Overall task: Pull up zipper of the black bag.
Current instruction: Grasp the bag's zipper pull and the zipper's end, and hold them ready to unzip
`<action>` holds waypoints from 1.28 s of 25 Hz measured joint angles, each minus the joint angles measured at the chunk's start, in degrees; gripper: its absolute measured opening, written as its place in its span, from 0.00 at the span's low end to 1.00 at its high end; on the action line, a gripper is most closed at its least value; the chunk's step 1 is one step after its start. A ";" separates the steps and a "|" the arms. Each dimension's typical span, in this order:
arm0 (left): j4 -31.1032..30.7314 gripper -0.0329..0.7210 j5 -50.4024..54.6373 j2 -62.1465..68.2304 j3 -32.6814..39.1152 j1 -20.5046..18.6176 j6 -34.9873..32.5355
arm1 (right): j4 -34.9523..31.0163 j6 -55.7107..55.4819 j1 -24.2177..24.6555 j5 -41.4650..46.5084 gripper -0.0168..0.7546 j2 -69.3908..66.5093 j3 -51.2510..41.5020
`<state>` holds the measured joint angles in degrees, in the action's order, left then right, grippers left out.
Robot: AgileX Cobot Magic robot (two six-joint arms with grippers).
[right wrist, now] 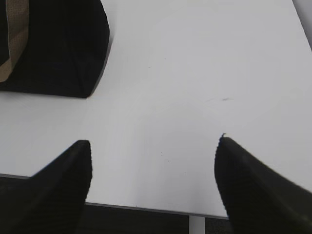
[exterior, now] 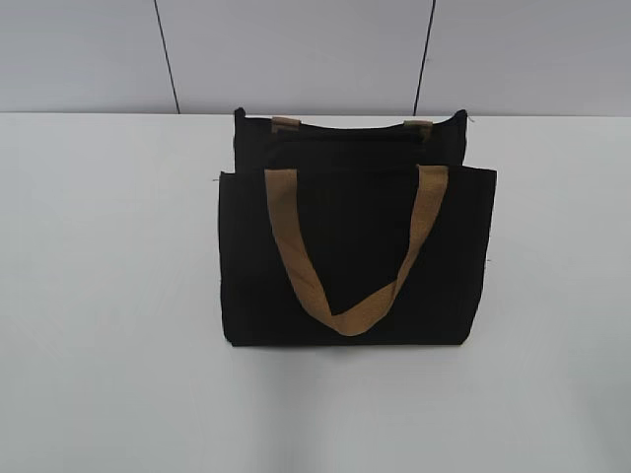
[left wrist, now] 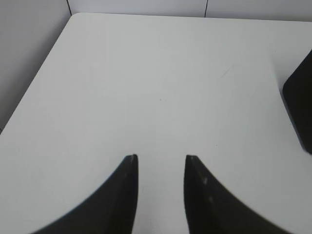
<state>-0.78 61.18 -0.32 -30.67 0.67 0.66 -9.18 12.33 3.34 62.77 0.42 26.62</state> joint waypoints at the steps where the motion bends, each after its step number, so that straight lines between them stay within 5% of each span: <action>1: 0.00 0.36 0.00 0.00 0.00 0.00 0.00 | 0.00 0.00 0.00 0.00 0.79 0.00 0.00; 26: 0.78 0.37 0.00 0.00 0.00 0.00 0.00 | 0.00 0.00 0.00 0.00 0.79 0.00 0.00; 29: 4.19 0.47 -1.54 0.00 -0.59 0.00 0.00 | 0.00 0.00 0.00 -0.04 0.79 0.00 0.00; 32: 6.63 0.71 -7.97 0.00 -1.09 0.00 0.00 | 0.00 0.00 0.00 -0.04 0.79 0.00 0.00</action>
<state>5.85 53.21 -0.32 -31.76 0.67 0.66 -9.18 12.33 3.34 62.72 0.42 26.62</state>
